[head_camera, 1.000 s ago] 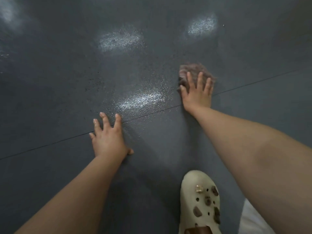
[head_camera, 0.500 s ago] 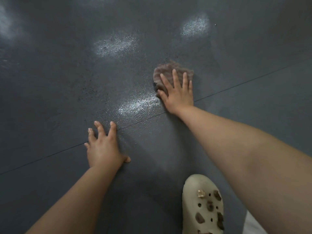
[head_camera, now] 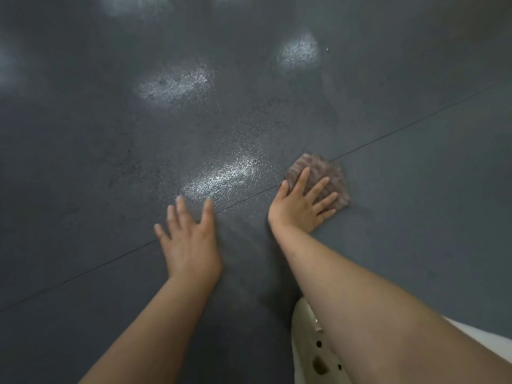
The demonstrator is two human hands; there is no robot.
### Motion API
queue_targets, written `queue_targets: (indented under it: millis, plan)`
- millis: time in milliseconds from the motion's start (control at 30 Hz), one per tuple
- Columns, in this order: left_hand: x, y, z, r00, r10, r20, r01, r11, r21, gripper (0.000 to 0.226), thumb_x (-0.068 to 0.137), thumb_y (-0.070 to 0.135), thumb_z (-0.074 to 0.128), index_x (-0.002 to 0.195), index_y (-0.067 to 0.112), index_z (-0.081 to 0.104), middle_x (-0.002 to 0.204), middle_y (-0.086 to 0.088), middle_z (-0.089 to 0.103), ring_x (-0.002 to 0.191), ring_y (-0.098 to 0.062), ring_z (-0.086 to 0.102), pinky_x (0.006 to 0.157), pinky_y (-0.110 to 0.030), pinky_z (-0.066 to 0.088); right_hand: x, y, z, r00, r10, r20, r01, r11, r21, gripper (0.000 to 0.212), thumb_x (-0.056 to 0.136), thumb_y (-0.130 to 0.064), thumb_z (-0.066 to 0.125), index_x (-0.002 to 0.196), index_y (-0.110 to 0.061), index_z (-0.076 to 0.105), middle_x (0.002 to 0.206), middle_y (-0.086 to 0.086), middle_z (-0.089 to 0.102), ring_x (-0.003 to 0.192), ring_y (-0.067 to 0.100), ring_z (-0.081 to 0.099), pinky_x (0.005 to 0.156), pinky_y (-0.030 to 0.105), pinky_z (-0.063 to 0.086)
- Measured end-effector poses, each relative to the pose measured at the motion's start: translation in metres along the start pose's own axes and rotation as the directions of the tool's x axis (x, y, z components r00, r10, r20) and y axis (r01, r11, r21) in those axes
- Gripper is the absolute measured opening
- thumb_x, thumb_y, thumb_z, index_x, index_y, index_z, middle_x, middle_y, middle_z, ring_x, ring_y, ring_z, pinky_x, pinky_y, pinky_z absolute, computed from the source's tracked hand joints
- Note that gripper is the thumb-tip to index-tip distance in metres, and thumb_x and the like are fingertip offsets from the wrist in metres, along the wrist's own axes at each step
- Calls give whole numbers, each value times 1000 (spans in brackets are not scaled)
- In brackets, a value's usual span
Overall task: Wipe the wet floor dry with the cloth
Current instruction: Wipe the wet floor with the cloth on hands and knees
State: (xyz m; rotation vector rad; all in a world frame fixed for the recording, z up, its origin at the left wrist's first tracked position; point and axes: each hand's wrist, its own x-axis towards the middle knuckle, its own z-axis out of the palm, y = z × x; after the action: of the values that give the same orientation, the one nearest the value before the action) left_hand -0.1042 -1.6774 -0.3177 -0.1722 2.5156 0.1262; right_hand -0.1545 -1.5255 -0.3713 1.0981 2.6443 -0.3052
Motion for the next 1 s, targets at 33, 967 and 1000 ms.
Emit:
queue_targets:
  millis: [33,967,1000]
  plan:
    - [1,11,-2,999,50,17,-49,999,-13,109,77,44,73,148,34,-9,154,-16,-20,144,-36,-8,114,-54,8,6,-3,-2,1000,-2,5,2,1000,-8,60,98,-52,25,151,-35,3,159,6,-10,143,39,-11,113,55,-7]
    - [29,67,-4,961,219,167,-238,966,101,125,69,52,76,147,33,-19,151,-17,-31,139,-51,-14,111,-60,14,155,-21,-61,926,-358,121,373,915,-155,60,97,-56,23,150,-39,-1,159,0,-15,143,35,-16,115,48,-11]
    - [29,65,-4,961,224,160,-241,966,94,123,70,52,76,147,34,-18,151,-16,-30,139,-49,-14,112,-58,13,147,-9,-59,933,-338,121,355,922,-156,60,97,-56,22,150,-39,-2,159,1,-15,143,35,-17,115,48,-11]
